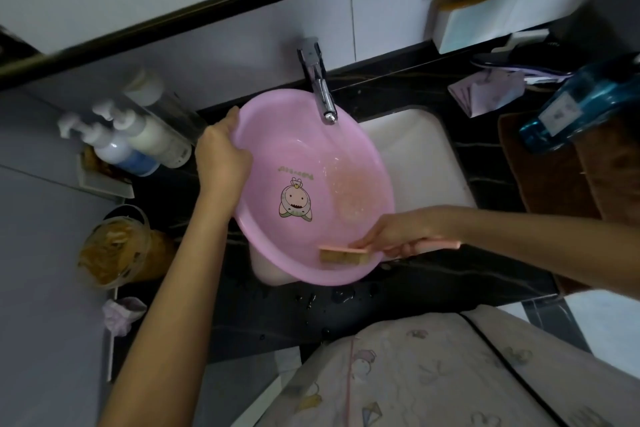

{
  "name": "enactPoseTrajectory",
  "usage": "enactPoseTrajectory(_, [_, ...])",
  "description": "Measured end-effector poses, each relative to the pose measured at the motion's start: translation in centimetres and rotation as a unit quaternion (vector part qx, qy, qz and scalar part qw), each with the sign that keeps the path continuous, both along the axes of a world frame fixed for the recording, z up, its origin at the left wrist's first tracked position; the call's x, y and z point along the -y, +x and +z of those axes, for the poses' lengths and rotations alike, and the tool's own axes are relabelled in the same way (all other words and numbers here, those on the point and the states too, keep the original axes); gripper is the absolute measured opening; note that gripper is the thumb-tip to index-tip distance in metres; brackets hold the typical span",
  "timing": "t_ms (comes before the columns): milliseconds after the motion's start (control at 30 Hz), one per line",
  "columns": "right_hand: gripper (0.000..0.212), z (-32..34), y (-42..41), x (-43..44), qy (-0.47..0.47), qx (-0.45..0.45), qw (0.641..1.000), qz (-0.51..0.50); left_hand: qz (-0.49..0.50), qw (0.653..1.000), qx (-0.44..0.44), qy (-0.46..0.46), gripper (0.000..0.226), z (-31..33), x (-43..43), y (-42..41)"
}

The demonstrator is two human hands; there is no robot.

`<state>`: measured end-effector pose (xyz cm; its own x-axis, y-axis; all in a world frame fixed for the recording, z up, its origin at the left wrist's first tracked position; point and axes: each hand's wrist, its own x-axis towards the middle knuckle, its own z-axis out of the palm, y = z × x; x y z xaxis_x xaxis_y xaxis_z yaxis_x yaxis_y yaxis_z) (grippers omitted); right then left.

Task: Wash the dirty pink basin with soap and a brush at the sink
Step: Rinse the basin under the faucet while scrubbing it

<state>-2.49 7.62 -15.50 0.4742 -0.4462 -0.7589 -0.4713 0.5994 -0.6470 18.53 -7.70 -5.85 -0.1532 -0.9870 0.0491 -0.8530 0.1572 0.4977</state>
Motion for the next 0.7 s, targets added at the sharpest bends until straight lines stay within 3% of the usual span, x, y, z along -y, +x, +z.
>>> enactPoseTrajectory(133, [0.030,-1.9,-4.3,2.8,-0.064,-0.143,0.987,0.031,-0.007,1.000,0.014,0.001,0.068,0.2,-0.2,-0.2])
enactPoseTrajectory(233, [0.039,-1.7,-5.1,6.7,-0.139,-0.224,0.963,0.061,-0.012,1.000,0.016,0.008,0.069,0.0,0.1,-0.1])
enactPoseTrajectory(300, [0.038,-1.6,-5.3,9.4,-0.232,-0.329,0.906,0.128,-0.020,1.000,0.008,0.012,0.069,-0.1,0.1,0.2])
enactPoseTrajectory(367, [0.033,-1.7,-5.5,11.8,-0.348,-0.427,0.812,0.194,-0.023,1.000,0.000,0.012,0.069,0.0,0.1,0.2])
enactPoseTrajectory(433, [0.036,-2.0,-5.5,12.8,-0.425,-0.457,0.747,0.228,-0.018,1.000,-0.013,0.012,0.068,0.1,-0.1,0.0])
enactPoseTrajectory(467, [0.036,-2.1,-5.6,12.8,-0.432,-0.459,0.737,0.244,-0.014,1.000,-0.018,0.013,0.068,0.2,-0.1,-0.1])
enactPoseTrajectory(600, [0.042,-1.8,-6.1,12.8,-0.376,-0.444,0.767,0.273,-0.023,0.999,-0.031,0.009,0.067,0.3,0.0,0.1])
enactPoseTrajectory(700, [0.043,-1.5,-5.9,13.3,-0.432,-0.468,0.727,0.256,-0.022,0.999,-0.036,0.007,0.067,0.1,0.1,0.1])
